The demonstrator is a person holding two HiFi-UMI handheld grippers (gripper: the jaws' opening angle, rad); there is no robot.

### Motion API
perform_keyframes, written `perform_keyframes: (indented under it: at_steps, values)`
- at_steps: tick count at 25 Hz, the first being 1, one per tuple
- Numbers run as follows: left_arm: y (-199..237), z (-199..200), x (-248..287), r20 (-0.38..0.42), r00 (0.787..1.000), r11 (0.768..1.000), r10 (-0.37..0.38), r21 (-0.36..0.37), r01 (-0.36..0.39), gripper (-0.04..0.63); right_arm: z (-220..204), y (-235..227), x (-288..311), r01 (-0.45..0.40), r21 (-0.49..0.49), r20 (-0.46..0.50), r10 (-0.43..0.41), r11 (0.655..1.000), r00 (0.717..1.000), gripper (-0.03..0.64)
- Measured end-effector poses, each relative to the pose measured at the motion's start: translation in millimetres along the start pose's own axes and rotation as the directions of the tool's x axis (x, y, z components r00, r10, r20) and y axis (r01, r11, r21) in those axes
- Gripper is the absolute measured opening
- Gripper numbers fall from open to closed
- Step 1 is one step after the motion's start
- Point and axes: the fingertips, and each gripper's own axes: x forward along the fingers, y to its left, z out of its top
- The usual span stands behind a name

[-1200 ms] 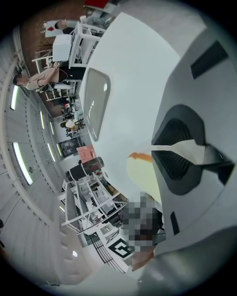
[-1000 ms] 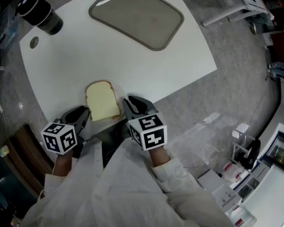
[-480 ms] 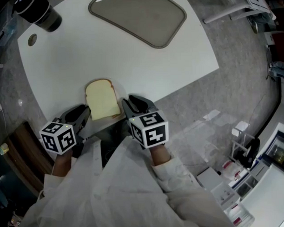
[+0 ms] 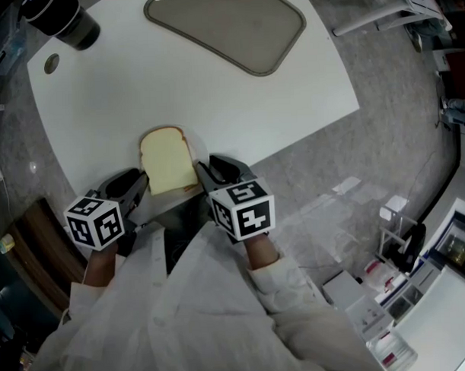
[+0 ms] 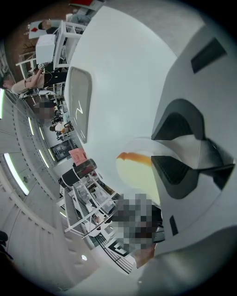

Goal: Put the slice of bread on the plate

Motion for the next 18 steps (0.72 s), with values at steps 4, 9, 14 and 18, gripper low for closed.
perform_keyframes:
  at_steps: [4, 9, 14, 18]
  values:
    - [3.2, 2.2, 1.4, -0.001, 1.000, 1.000, -0.005, 0.002, 0.005, 0.084, 1.4, 0.3, 4.4, 0.008, -0.001, -0.004, -0.008, 1.000, 1.000, 0.094]
    - [1.6, 6.0, 2.2, -0.013, 1.000, 1.000, -0.016, 0.014, 0.016, 0.084, 4.6, -0.5, 4.1, 0.002, -0.003, -0.009, -0.002, 1.000, 1.000, 0.092]
    - [-0.5, 4.0, 2.8, -0.025, 0.999, 0.999, -0.024, 0.022, 0.024, 0.084, 2.3, -0.7, 3.3, -0.005, -0.002, -0.016, 0.005, 1.000, 1.000, 0.092]
    - [-0.5, 5.4, 2.8, -0.028, 0.999, 0.999, -0.046, -0.003, 0.046, 0.084, 3.6, -0.1, 3.5, -0.007, 0.001, -0.018, 0.007, 1.000, 1.000, 0.092]
